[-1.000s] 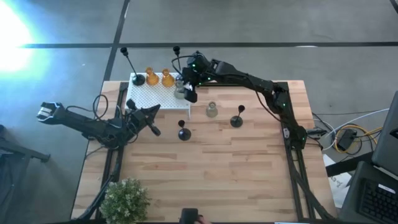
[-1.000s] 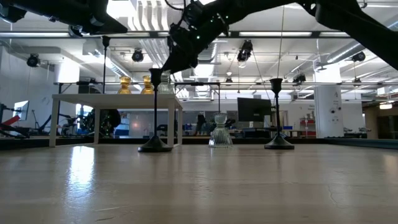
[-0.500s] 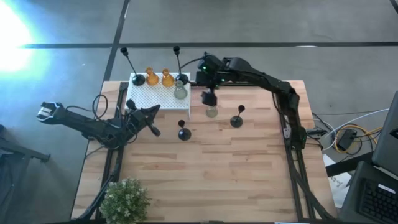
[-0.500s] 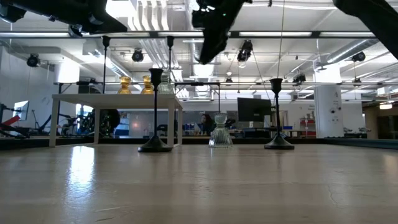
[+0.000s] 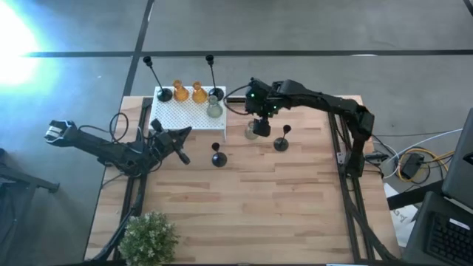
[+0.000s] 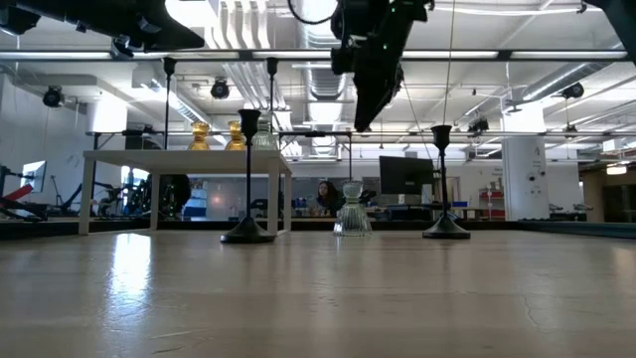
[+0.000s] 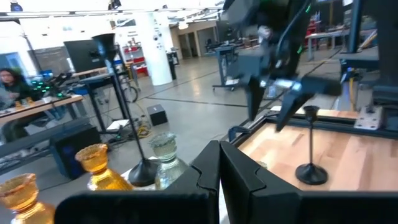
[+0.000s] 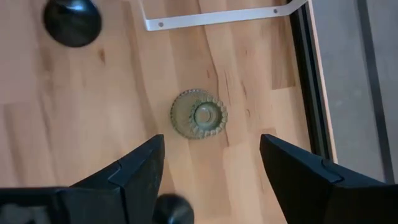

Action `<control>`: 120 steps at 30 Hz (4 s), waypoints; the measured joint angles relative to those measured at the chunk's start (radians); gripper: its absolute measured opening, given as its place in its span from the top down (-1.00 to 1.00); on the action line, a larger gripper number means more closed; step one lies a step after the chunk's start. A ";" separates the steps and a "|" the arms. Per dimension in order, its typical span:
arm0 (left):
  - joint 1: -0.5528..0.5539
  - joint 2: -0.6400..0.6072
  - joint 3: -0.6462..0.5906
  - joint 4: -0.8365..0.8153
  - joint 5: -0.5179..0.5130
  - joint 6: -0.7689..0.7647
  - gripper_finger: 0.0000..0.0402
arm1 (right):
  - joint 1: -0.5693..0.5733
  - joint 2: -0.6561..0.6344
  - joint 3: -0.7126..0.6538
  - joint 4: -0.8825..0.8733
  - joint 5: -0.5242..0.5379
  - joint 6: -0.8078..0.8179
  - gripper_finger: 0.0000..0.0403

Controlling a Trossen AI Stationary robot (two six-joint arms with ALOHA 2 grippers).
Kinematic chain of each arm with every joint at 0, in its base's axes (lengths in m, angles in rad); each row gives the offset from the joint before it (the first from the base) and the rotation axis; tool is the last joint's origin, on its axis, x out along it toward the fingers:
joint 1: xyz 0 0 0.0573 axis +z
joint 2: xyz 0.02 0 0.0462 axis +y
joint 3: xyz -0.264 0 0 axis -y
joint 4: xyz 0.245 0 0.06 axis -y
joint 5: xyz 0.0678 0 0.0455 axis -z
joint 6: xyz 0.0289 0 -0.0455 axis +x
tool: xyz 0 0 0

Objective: Pick & Place candle stick holders
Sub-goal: Put the transparent candle holder on the shelf

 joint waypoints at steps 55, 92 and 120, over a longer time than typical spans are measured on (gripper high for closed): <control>0.000 0.000 0.000 0.015 0.145 0.017 0.93 | -0.140 0.138 -0.182 0.238 -0.252 0.140 0.41; 0.002 0.126 0.083 -0.087 0.459 -0.057 0.26 | 0.149 -0.080 0.219 -0.224 -0.250 0.024 0.93; 0.220 0.694 0.586 -0.186 0.863 -0.076 0.26 | 0.302 -0.069 0.243 -0.217 -0.249 0.052 0.93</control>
